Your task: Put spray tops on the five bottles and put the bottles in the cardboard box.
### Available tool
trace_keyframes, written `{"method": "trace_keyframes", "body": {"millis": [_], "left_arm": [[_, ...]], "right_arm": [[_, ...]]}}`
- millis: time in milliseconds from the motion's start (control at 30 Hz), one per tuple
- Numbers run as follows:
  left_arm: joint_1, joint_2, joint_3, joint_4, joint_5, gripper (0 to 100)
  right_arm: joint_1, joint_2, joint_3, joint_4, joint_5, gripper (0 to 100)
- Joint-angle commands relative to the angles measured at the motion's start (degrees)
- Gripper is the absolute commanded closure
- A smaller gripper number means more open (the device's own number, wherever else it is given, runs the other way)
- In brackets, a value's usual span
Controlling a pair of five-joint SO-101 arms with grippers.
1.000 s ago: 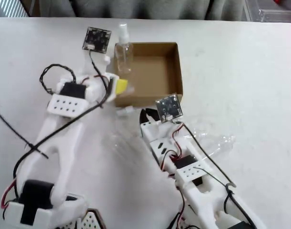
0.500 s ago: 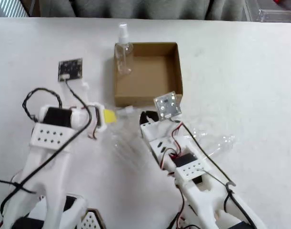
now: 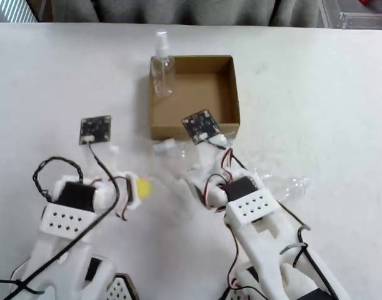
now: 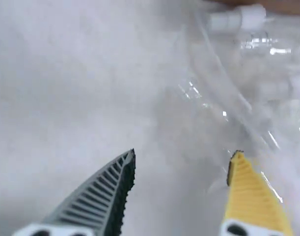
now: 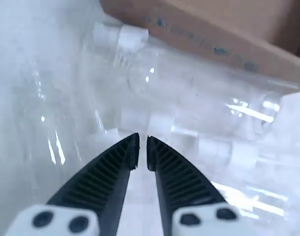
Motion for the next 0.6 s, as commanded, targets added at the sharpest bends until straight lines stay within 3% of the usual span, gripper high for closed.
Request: {"method": "trace_keyframes", "body": {"millis": [0,133,333,500,567], "left_arm": [[3.7,-1.5,1.7,-5.0,1.5,71],[6.1,-1.9,5.9,-14.1,10.1,71],[10.9,-1.9,7.5,-16.3,11.2,71],[13.8,-1.9,10.6,-17.5,11.7,71],[13.8,-1.9,11.1,-18.3,14.9,71]], "right_arm": [[1.5,-0.6,-3.7,10.2,1.3,98.4],[3.3,-0.7,-2.6,11.9,6.9,98.4],[3.7,-0.2,-4.0,10.0,14.9,98.4],[3.8,-0.1,-1.6,5.6,13.7,98.4],[4.3,-0.1,-1.5,6.1,13.7,98.4]]}}
